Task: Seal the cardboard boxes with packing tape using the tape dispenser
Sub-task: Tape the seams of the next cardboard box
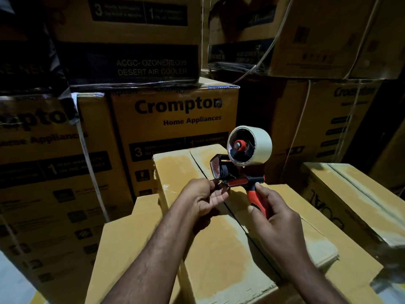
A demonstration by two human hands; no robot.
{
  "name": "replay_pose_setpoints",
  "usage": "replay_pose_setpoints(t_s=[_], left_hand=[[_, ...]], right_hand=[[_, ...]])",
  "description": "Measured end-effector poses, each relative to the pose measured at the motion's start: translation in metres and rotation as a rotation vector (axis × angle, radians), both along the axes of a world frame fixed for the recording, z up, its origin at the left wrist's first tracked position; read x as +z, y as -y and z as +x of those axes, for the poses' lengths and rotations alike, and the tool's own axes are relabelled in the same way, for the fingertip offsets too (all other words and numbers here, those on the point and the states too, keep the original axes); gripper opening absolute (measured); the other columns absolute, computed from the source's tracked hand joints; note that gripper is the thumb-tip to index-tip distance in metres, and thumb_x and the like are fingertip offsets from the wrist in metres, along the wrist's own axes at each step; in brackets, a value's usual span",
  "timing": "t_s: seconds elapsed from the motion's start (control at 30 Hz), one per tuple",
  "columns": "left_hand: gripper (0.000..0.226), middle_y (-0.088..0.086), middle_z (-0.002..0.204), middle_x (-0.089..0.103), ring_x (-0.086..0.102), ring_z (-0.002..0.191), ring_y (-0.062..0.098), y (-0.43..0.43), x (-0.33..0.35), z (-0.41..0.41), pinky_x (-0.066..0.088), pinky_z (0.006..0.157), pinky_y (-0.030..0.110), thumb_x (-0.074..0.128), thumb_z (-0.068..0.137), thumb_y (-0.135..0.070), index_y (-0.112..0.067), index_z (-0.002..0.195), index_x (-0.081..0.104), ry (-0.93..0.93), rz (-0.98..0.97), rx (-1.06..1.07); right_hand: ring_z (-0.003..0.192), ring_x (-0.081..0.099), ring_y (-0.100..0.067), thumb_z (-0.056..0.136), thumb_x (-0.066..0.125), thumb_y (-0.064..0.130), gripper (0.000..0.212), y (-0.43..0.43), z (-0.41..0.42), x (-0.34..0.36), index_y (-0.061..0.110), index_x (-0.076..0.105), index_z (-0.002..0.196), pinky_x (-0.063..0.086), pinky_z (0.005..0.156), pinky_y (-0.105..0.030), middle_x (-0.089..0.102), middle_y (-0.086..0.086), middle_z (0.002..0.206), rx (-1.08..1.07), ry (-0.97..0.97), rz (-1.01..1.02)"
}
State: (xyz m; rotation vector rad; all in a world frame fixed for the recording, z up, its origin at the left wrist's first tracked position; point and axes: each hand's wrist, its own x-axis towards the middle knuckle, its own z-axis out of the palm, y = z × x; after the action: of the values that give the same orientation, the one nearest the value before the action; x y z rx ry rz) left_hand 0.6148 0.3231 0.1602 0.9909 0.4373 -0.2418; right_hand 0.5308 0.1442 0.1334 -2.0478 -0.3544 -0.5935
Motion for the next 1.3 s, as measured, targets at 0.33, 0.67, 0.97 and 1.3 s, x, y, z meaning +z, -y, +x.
replay_pose_setpoints(t_s=[0.33, 0.67, 0.97, 1.3], left_hand=[[0.028, 0.021, 0.086, 0.063, 0.065, 0.075, 0.027, 0.013, -0.001, 0.001, 0.058, 0.044, 0.036, 0.026, 0.105, 0.004, 0.007, 0.097, 0.053, -0.003, -0.063, 0.085], [0.029, 0.019, 0.068, 0.067, 0.067, 0.044, 0.023, -0.002, 0.010, 0.004, 0.052, 0.036, 0.027, 0.029, 0.105, 0.005, 0.012, 0.093, 0.055, -0.009, 0.103, -0.012], [0.033, 0.019, 0.084, 0.063, 0.071, 0.059, 0.024, -0.019, 0.007, 0.016, 0.061, 0.052, 0.031, 0.033, 0.098, 0.014, 0.006, 0.082, 0.061, 0.056, 0.187, 0.080], [0.027, 0.011, 0.060, 0.059, 0.061, 0.047, 0.018, -0.044, 0.028, 0.052, 0.054, 0.042, 0.028, 0.035, 0.098, 0.013, -0.002, 0.086, 0.054, 0.149, 0.497, 0.054]], right_hand=[[0.093, 0.054, 0.022, 0.088, 0.070, 0.015, 0.055, 0.000, -0.001, -0.010, 0.025, 0.054, 0.139, 0.046, 0.068, -0.001, 0.051, 0.034, 0.107, 0.023, 0.008, 0.077], [0.101, 0.058, 0.005, 0.086, 0.073, 0.012, 0.057, 0.014, -0.003, -0.002, 0.028, 0.055, 0.138, 0.057, 0.082, -0.026, 0.060, 0.022, 0.112, 0.054, 0.090, -0.071], [0.102, 0.061, -0.010, 0.088, 0.067, 0.021, 0.054, 0.005, -0.009, -0.005, 0.024, 0.054, 0.140, 0.056, 0.082, -0.027, 0.064, 0.010, 0.116, 0.046, 0.110, -0.136], [0.101, 0.058, -0.007, 0.086, 0.073, 0.013, 0.056, -0.008, 0.010, 0.012, 0.025, 0.055, 0.138, 0.051, 0.082, -0.021, 0.058, 0.017, 0.113, 0.036, 0.063, -0.134]])
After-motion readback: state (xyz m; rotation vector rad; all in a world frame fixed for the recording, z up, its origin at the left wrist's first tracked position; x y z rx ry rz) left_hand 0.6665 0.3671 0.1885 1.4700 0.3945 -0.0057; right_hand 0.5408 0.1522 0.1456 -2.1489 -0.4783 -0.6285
